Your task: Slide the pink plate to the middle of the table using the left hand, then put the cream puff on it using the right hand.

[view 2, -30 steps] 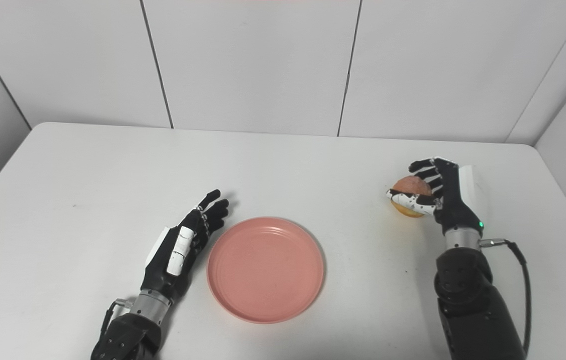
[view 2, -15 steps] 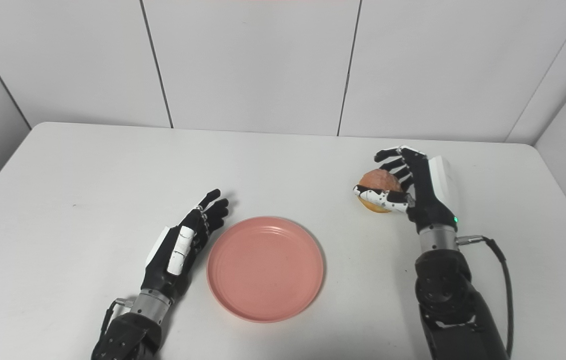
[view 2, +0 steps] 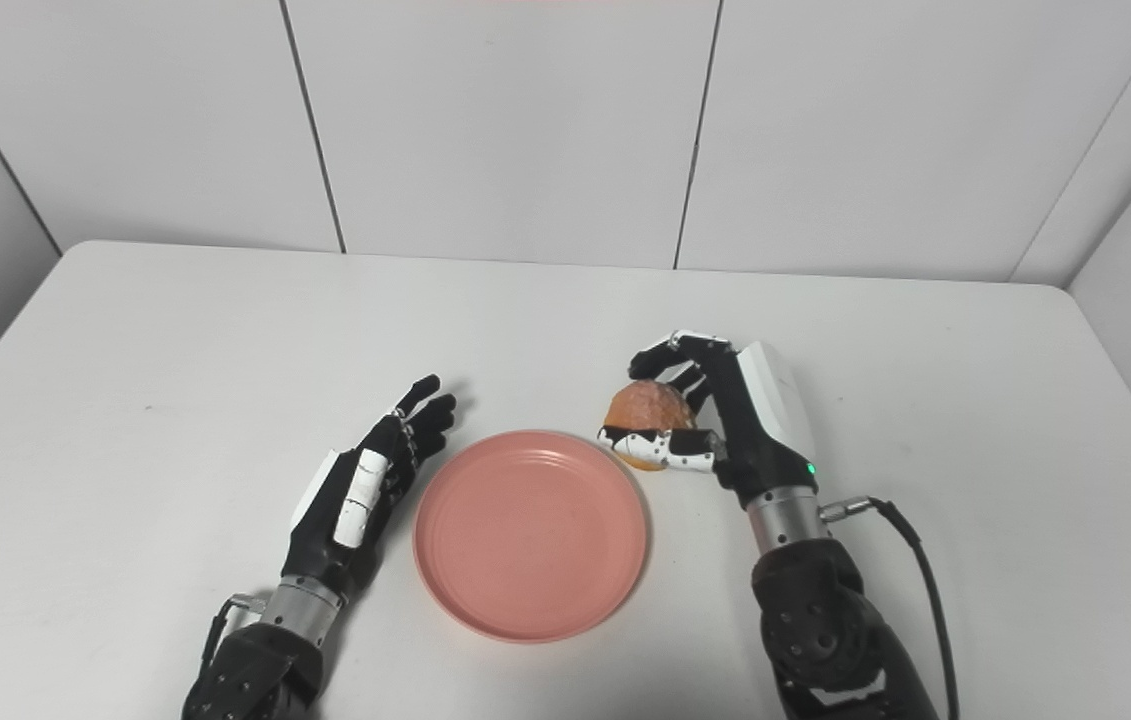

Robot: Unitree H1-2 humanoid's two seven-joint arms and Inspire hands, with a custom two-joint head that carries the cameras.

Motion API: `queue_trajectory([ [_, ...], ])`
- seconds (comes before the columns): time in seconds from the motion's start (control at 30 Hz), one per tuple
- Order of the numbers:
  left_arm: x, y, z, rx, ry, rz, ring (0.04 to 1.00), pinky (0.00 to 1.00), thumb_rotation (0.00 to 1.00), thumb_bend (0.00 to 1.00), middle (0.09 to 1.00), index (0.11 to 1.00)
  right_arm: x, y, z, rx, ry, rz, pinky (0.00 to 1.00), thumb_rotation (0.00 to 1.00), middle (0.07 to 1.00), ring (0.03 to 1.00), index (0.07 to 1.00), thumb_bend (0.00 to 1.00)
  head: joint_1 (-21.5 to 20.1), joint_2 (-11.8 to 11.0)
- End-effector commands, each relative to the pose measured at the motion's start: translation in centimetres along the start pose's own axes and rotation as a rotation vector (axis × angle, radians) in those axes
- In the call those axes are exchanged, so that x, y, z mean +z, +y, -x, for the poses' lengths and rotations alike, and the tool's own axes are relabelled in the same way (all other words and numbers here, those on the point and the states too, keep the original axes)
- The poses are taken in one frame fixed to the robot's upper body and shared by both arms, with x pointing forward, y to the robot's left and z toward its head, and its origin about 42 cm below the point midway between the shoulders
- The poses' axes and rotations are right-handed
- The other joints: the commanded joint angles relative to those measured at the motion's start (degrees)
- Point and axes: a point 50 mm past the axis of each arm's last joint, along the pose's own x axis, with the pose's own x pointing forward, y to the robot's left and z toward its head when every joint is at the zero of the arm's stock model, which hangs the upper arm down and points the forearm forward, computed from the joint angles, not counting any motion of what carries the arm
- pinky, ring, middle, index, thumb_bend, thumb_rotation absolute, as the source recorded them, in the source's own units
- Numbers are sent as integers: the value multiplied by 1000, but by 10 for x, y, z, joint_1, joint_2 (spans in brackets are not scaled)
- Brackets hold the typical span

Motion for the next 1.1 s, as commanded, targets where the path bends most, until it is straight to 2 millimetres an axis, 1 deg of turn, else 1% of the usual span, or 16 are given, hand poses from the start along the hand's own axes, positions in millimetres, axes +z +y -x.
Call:
queue_trajectory([
  [0.0,-4,0,4,-7,4,-2,915,935,963,752,900,892,18,-4,-4,-12,-112,-14,263,0,528,446,449,510,1,1],
  [0.07,-4,-1,4,-3,8,1,912,934,960,759,898,891,20,1,0,15,-113,-57,305,0,533,450,447,509,1,1],
  [0.13,-4,-1,4,-2,7,1,911,933,958,758,896,889,21,4,2,36,-118,-75,326,0,547,424,456,506,1,1],
  [0.17,-4,-1,4,-3,7,2,911,933,960,755,896,888,23,6,3,52,-126,-78,329,0,551,419,457,506,1,1],
  [0.2,-3,-1,4,-4,7,2,915,938,960,758,898,889,24,8,4,64,-133,-79,328,0,543,439,449,507,1,1],
  [0.27,-2,-2,4,-5,7,2,916,938,961,760,899,889,26,11,6,80,-146,-80,327,0,539,450,445,508,3,2],
  [0.37,-1,-2,4,-10,1,-3,913,938,964,756,900,893,26,18,9,117,-179,-75,353,0,545,429,451,507,3,2],
  [0.53,-1,-2,4,-7,9,2,917,936,961,760,902,893,27,29,14,186,-182,-80,356,0,549,423,453,506,3,2],
  [0.57,-1,-2,4,-7,8,6,919,940,956,755,903,894,26,31,16,200,-181,-81,381,0,532,427,468,509,3,2],
  [0.63,-1,-2,4,-5,5,4,917,937,954,754,901,892,22,37,18,216,-183,-80,391,0,525,427,476,510,3,2],
  [0.7,-1,-2,4,-2,5,-1,910,929,956,753,896,887,18,42,19,224,-194,-70,406,0,536,445,453,509,3,2],
  [0.87,-1,-1,4,-2,11,10,914,932,949,752,897,888,10,51,22,246,-226,-42,446,0,530,471,437,509,3,2],
  [1.07,-1,-2,5,1,13,18,914,936,946,744,896,886,3,57,25,274,-257,11,467,0,528,480,434,508,3,2],
])
